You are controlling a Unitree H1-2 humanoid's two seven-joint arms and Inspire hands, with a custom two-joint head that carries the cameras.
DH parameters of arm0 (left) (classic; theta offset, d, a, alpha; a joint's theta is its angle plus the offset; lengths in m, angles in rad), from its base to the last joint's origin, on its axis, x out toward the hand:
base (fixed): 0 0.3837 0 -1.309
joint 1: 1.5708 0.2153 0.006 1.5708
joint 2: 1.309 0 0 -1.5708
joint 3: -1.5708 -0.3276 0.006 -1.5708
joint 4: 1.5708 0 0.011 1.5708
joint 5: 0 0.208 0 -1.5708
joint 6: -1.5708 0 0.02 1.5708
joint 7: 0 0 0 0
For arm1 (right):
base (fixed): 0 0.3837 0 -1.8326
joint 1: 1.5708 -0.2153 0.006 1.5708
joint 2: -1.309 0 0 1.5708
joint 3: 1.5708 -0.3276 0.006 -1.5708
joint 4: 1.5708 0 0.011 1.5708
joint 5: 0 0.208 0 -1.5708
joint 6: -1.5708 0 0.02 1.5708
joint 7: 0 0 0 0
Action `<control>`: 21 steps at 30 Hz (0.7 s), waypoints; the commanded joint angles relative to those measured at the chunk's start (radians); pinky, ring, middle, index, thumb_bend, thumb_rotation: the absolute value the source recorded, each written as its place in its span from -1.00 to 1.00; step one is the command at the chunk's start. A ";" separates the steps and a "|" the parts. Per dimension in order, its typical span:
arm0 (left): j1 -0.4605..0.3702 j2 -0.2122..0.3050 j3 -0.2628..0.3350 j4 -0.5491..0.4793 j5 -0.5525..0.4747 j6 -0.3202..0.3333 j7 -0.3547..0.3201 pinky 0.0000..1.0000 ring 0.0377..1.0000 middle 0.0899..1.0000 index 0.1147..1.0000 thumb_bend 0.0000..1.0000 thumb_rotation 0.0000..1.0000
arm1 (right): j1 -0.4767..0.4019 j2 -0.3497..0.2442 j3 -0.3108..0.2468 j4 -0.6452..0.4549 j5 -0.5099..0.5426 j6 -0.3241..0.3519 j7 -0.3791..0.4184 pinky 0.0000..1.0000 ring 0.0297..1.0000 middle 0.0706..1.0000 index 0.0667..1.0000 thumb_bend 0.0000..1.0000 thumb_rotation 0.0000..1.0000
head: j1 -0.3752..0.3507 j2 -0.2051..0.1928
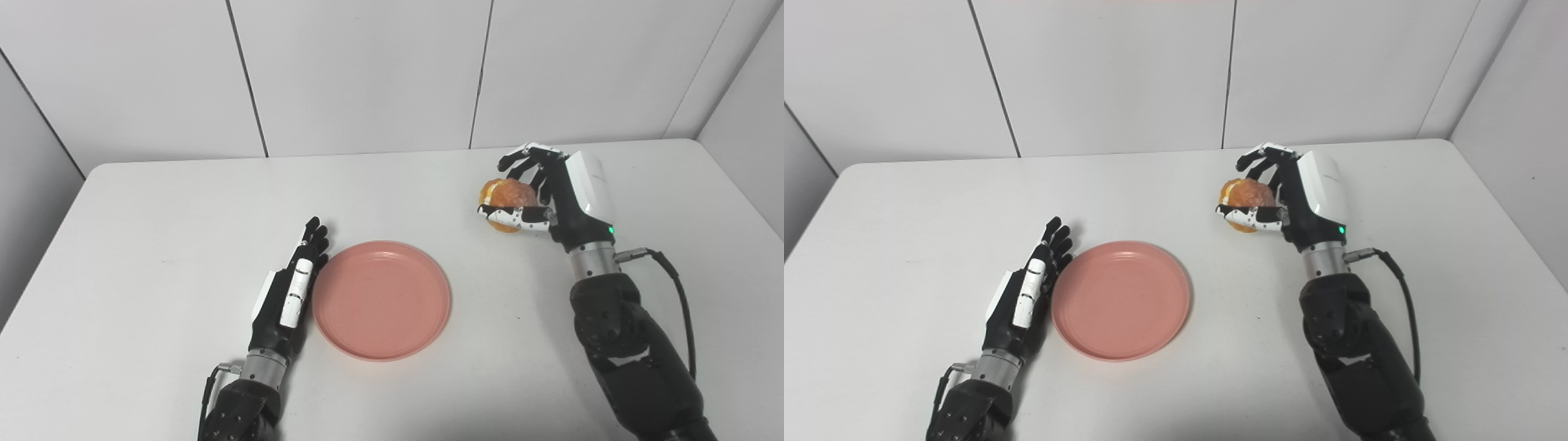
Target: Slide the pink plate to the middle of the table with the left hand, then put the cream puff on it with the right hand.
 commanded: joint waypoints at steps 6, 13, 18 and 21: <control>0.004 -0.023 -0.009 -0.020 0.011 -0.023 0.015 1.00 1.00 0.99 0.99 0.05 1.00 | 0.000 0.019 0.040 -0.046 -0.020 -0.088 0.020 -0.72 -0.64 -0.24 -0.06 0.04 -1.00 | 0.009 0.002; 0.004 -0.029 -0.014 -0.016 0.032 -0.028 0.030 1.00 1.00 0.98 0.97 0.04 1.00 | 0.016 0.050 0.057 -0.022 0.008 -0.152 0.030 -0.69 -0.61 -0.29 -0.05 0.04 -1.00 | 0.010 -0.004; 0.006 -0.034 -0.018 -0.021 0.035 -0.012 0.035 1.00 1.00 0.97 0.95 0.06 1.00 | 0.020 0.065 0.083 -0.011 -0.014 -0.199 0.027 -0.49 -0.41 -0.16 -0.05 0.04 -1.00 | 0.019 -0.006; 0.008 -0.034 -0.020 -0.027 0.038 -0.004 0.037 1.00 0.99 0.97 0.94 0.06 1.00 | 0.016 0.075 0.095 -0.004 -0.024 -0.222 0.027 -0.47 -0.23 -0.14 -0.07 0.03 -1.00 | 0.018 -0.007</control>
